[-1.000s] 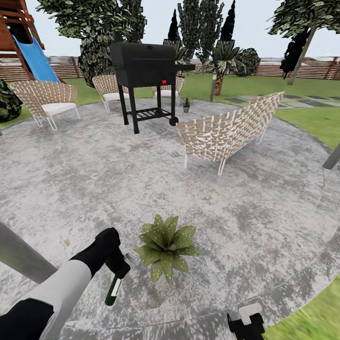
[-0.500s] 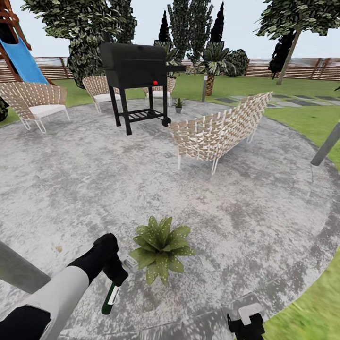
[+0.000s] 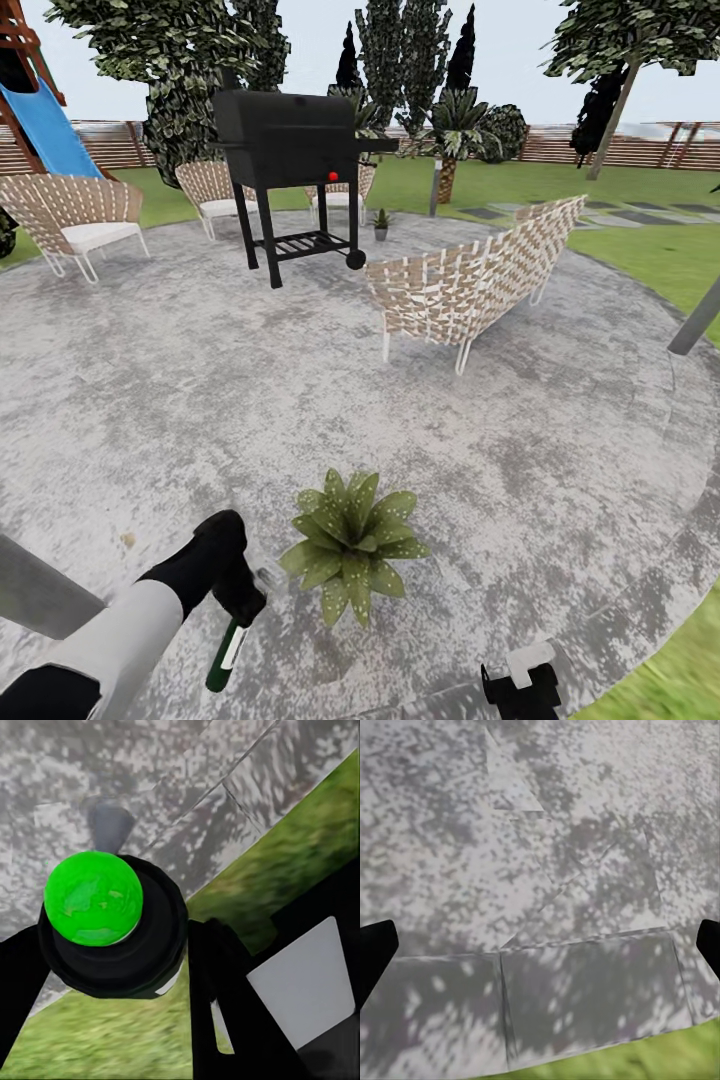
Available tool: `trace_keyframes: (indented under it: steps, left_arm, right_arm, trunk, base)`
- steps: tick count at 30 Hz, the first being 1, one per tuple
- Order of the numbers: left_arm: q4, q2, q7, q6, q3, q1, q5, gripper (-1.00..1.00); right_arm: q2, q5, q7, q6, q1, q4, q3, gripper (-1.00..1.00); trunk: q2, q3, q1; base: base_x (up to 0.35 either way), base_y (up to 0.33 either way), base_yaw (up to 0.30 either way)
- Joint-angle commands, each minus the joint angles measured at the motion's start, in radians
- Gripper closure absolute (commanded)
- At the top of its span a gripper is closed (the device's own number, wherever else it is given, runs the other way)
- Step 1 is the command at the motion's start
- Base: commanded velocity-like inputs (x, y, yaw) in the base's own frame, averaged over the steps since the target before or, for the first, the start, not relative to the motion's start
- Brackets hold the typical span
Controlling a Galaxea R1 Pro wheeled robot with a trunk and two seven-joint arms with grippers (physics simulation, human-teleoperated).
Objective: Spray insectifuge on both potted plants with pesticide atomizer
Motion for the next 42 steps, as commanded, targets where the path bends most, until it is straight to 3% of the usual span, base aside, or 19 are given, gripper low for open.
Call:
trace_keyframes:
  steps: [1,9,11,15,19,25,26,29,32,42]
  left_arm:
    - [-0.001,0.002,-0.011,0.003,-0.004,0.011,-0.008,1.00]
    - [-0.004,0.007,-0.020,-0.065,-0.001,-0.027,-0.009,1.00]
    - [-0.003,0.008,-0.021,-0.068,-0.002,-0.060,-0.038,1.00]
    - [-0.003,0.008,-0.022,-0.073,-0.003,-0.066,-0.081,1.00]
    - [-0.011,0.005,-0.025,-0.124,-0.001,-0.070,-0.090,1.00]
    - [-0.014,-0.004,-0.098,-0.128,-0.004,-0.138,-0.103,1.00]
    - [-0.008,-0.006,-0.114,-0.126,-0.003,-0.159,-0.137,1.00]
    - [-0.004,-0.008,-0.236,-0.125,-0.003,-0.170,-0.262,1.00]
    - [-0.012,-0.007,-0.278,-0.122,-0.001,-0.167,-0.329,1.00]
    - [-0.015,-0.011,-0.287,-0.121,0.003,-0.161,-0.343,1.00]
  right_arm:
    - [0.000,0.011,-0.004,-0.004,-0.001,0.002,-0.006,-1.00]
    - [0.000,0.011,-0.004,-0.004,-0.001,0.002,-0.006,-1.00]
    - [0.000,0.011,-0.004,-0.004,-0.001,0.003,-0.006,-1.00]
    - [0.000,0.011,-0.004,-0.004,-0.001,0.003,-0.006,-1.00]
    - [0.000,0.012,-0.004,-0.004,-0.001,0.003,-0.006,-1.00]
    - [0.000,0.012,-0.004,-0.004,-0.001,0.003,-0.006,-1.00]
    - [0.000,0.012,-0.004,-0.004,-0.001,0.003,-0.006,-1.00]
    - [0.000,0.011,-0.004,-0.004,-0.001,0.003,-0.006,-1.00]
    - [0.000,0.011,-0.004,-0.004,-0.001,0.003,-0.006,-1.00]
    - [0.000,0.012,-0.004,-0.004,-0.001,0.003,-0.006,-1.00]
  trunk:
    - [0.000,-0.001,0.000]
    - [0.000,-0.001,0.000]
    - [0.000,-0.001,0.000]
    - [0.000,-0.001,0.000]
    - [0.000,-0.001,0.000]
    - [0.000,-0.001,0.000]
    - [0.000,-0.001,0.000]
    - [0.000,-0.001,0.000]
    - [0.000,-0.001,0.000]
    - [0.000,-0.001,0.000]
  base:
    - [0.000,0.000,0.000]
    - [0.000,0.000,0.000]
    - [0.000,0.000,0.000]
    - [0.000,0.000,0.000]
    - [0.000,0.000,0.000]
    - [0.000,0.000,0.000]
    - [0.000,0.000,0.000]
    - [0.000,0.000,0.000]
    - [0.000,0.000,0.000]
    - [0.149,0.000,0.000]
